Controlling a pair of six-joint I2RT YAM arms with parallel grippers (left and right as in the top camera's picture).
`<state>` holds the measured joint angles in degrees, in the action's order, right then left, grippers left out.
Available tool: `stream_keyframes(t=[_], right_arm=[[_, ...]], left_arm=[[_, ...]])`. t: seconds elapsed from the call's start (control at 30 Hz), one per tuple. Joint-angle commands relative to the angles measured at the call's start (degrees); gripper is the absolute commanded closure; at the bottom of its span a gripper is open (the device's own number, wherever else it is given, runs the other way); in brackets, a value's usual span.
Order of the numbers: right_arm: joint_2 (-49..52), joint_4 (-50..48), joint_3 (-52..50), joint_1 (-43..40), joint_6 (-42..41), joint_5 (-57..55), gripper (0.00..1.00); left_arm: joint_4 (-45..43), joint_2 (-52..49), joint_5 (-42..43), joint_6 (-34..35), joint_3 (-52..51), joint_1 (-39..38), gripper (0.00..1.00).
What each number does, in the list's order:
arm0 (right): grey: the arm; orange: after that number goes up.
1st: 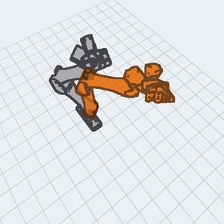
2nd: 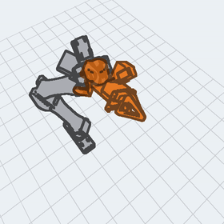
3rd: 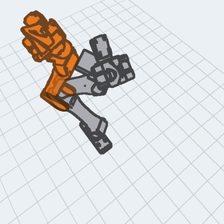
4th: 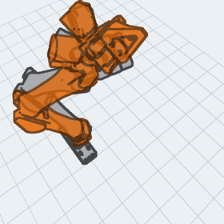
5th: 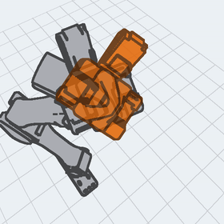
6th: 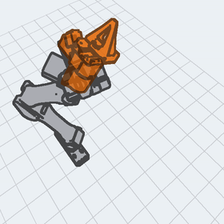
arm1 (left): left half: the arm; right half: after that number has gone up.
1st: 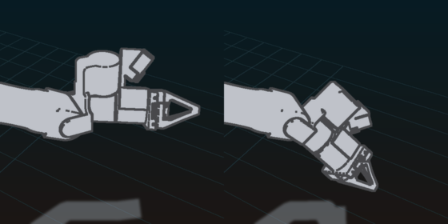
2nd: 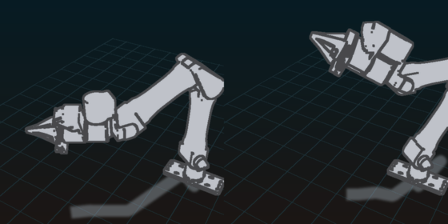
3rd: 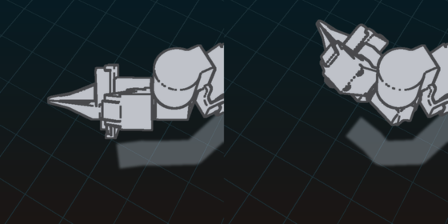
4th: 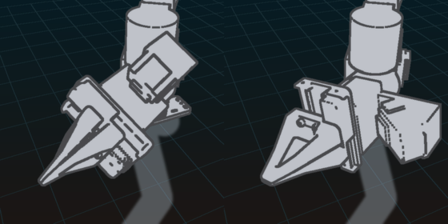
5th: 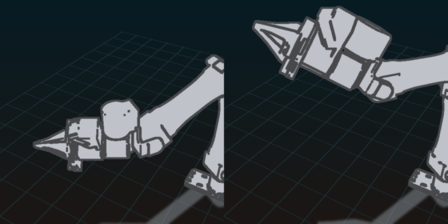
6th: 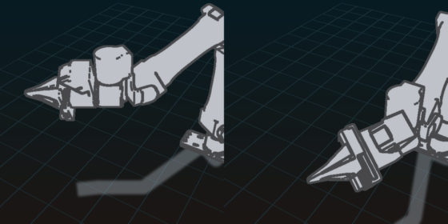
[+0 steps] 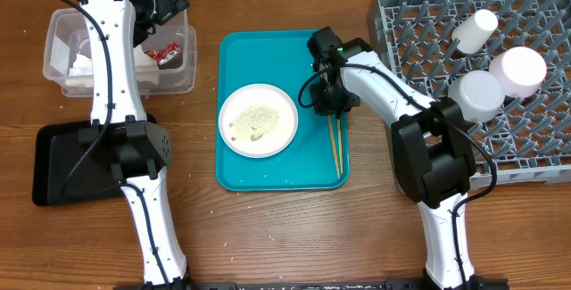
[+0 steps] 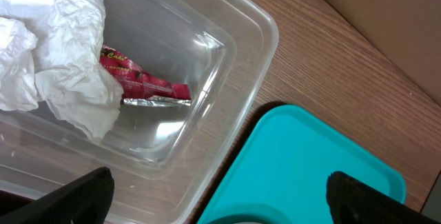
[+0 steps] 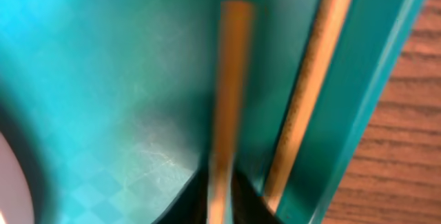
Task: Sort waste into correct bins and load items into the dishwasher
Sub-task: 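Close the right gripper on one wooden chopstick, then carry the chopstick to the rack and stand it upright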
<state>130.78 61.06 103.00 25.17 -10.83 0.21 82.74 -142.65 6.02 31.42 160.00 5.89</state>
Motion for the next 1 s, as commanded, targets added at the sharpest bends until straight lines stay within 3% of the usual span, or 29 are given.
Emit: stream_keyframes(t=[0.0,0.27,0.53,0.83,0.97], right_arm=[[-0.85,-0.48,-0.63,-0.15,-1.22,0.72,0.96],[-1.18,-0.85,4.52,-0.5,-1.18,3.76,0.96],[-4.52,4.13,22.58,-8.07,1.57,1.6,0.96],[-5.4,4.66,29.83,-21.31,14.97,2.25,0.96],[-5.29,5.81,29.27,-26.08,21.79,11.04,0.96]], left_arm=[[-0.07,1.18,0.39,0.31,0.22,-0.02,0.0],[-0.07,1.18,0.39,0.33,0.22,-0.02,0.0],[-0.07,1.18,0.39,0.31,0.22,-0.02,0.0],[-0.07,1.18,0.39,0.31,0.22,-0.02,0.0],[-0.07,1.18,0.39,0.33,0.22,-0.02,0.0]])
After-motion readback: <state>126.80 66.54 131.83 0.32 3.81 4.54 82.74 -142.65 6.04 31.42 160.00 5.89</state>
